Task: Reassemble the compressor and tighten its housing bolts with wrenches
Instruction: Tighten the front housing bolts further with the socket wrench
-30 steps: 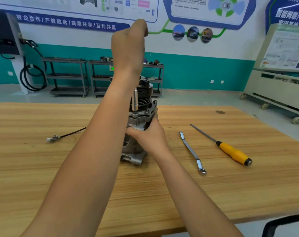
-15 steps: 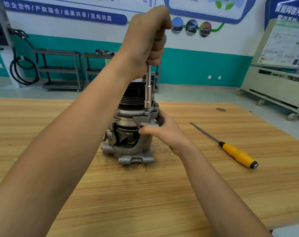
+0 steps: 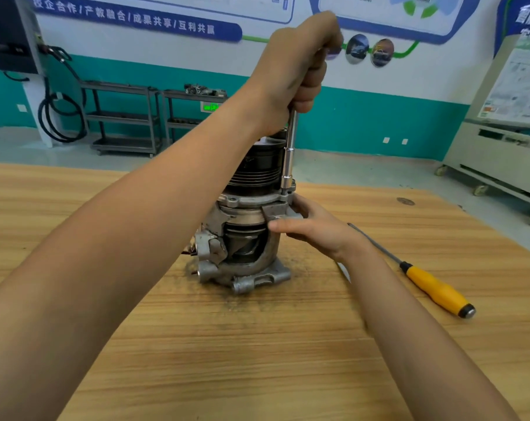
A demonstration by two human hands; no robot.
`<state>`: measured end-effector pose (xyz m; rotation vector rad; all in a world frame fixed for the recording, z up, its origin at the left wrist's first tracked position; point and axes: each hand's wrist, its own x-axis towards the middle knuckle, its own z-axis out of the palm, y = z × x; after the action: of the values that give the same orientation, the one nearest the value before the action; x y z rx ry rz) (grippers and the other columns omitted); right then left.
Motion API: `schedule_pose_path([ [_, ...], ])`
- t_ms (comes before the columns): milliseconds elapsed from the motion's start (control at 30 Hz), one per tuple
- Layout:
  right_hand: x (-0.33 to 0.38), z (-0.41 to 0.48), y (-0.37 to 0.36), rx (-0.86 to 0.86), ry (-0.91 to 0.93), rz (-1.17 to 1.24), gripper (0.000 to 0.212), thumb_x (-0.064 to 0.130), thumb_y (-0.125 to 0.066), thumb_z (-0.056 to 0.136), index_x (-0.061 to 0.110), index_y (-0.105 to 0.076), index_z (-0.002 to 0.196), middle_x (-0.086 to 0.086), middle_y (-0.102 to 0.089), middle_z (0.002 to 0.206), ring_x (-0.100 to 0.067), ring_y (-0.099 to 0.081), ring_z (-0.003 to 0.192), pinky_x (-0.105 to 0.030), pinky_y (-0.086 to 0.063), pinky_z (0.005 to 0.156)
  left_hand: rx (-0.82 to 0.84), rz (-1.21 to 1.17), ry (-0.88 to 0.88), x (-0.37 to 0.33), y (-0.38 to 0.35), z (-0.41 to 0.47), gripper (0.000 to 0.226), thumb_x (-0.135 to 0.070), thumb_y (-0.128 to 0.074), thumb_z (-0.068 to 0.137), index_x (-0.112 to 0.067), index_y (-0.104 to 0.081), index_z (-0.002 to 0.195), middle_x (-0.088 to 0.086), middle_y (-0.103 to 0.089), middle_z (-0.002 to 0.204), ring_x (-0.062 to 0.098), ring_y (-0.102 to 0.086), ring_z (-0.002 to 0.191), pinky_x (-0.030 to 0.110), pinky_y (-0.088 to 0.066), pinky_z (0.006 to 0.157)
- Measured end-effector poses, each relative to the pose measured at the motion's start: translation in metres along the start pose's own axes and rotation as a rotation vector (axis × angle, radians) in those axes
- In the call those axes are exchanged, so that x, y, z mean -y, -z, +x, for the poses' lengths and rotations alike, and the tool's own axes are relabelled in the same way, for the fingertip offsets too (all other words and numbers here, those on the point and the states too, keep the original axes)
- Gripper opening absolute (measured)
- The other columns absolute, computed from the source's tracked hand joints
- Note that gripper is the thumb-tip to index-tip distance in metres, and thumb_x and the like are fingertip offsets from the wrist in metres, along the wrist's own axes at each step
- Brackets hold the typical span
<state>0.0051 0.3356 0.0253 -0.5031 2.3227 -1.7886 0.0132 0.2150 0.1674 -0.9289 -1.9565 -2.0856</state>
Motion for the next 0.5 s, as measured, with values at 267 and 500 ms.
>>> schedule_pose_path([
  [267,0.038,-0.021,0.017,-0.392,0.254,-0.229,0.010,0.025,-0.064,0.088,0.033,-0.066,0.093,0.020,-0.067,0.082,0.007,-0.062,0.078,-0.008,-0.045,0.065,-0.177,-0.311,-0.085,-0.025,0.026,0.009,0.041,-0.014,-0.022,0.101,-0.018,-0.024,0.060,-0.011,-0.026,0.036,0.001,-0.018,0.034,0.014,-0.019,0.041],
  [500,0.059,-0.017,0.011,-0.198,0.199,-0.406,0.014,0.016,-0.061,0.090,0.028,-0.066,0.086,0.013,-0.064,0.069,0.009,-0.055,0.055,-0.010,-0.043,0.052,-0.228,-0.273,0.079,-0.014,0.038,-0.011,0.042,-0.024,-0.044,0.091,-0.022,-0.021,0.056,-0.008,-0.015,0.047,0.011,-0.007,0.046,0.020,-0.013,0.039],
])
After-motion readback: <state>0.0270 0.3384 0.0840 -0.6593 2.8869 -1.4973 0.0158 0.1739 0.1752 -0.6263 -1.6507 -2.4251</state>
